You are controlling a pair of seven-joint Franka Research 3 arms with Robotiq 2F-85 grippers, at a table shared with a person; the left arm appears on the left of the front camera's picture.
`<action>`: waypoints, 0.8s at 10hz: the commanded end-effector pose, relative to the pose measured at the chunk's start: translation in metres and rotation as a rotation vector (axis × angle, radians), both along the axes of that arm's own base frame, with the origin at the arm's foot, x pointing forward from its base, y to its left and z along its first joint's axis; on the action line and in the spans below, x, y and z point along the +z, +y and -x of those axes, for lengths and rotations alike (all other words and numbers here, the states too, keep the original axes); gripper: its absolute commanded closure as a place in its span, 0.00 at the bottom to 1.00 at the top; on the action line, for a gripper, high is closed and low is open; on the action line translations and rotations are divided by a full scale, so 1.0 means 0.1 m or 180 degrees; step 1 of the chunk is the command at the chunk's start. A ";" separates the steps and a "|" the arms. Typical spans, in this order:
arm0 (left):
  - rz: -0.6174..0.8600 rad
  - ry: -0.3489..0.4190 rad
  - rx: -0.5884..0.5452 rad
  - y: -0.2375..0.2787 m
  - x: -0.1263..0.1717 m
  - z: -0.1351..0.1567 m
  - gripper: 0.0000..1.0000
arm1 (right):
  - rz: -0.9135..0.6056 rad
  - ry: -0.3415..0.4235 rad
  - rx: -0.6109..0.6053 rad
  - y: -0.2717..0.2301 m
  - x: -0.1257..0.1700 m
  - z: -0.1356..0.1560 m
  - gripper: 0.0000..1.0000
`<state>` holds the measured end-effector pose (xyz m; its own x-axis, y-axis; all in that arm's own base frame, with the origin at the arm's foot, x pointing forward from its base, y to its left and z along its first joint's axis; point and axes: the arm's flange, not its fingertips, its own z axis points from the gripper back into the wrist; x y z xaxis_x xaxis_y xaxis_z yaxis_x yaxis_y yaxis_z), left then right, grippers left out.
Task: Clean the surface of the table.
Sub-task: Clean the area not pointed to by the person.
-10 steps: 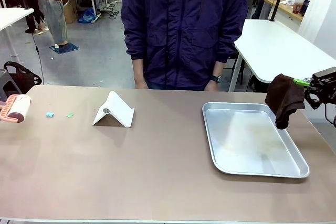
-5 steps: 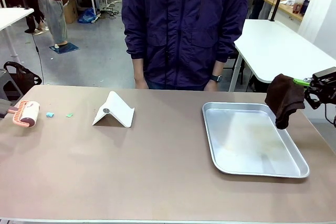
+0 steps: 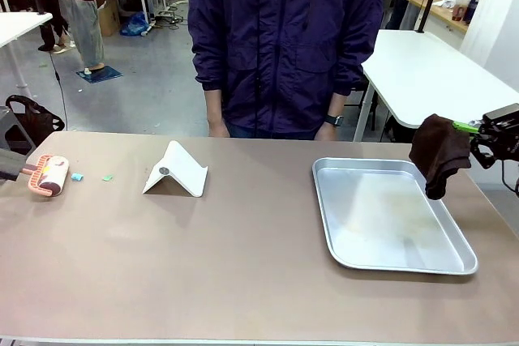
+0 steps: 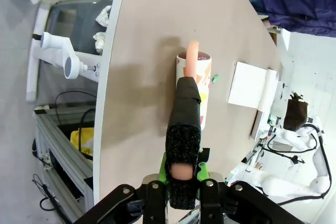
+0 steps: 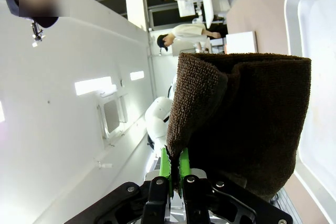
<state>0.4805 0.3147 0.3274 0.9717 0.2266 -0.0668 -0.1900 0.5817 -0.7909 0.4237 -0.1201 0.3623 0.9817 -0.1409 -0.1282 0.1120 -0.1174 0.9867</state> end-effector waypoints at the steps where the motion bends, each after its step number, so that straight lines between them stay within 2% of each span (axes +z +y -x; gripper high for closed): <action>1: -0.0034 0.0092 0.0113 -0.06 -0.07 -0.07 0.78 | -0.0032 0.0034 -0.0002 -0.01 0.06 0.00 0.93; 3: -0.0075 0.0248 0.0035 -0.15 -0.15 -0.10 0.78 | -0.0032 0.0034 -0.0002 -0.01 0.06 0.00 0.93; 8: 0.0027 0.0261 -0.0269 -0.66 -0.25 -0.18 0.78 | -0.0032 0.0034 -0.0002 -0.01 0.06 0.00 0.93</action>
<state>0.5058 0.2616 0.3153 0.9816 0.1488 -0.1192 -0.1836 0.5688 -0.8017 0.4237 -0.1200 0.3623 0.9817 -0.1409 -0.1282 0.1120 -0.1174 0.9867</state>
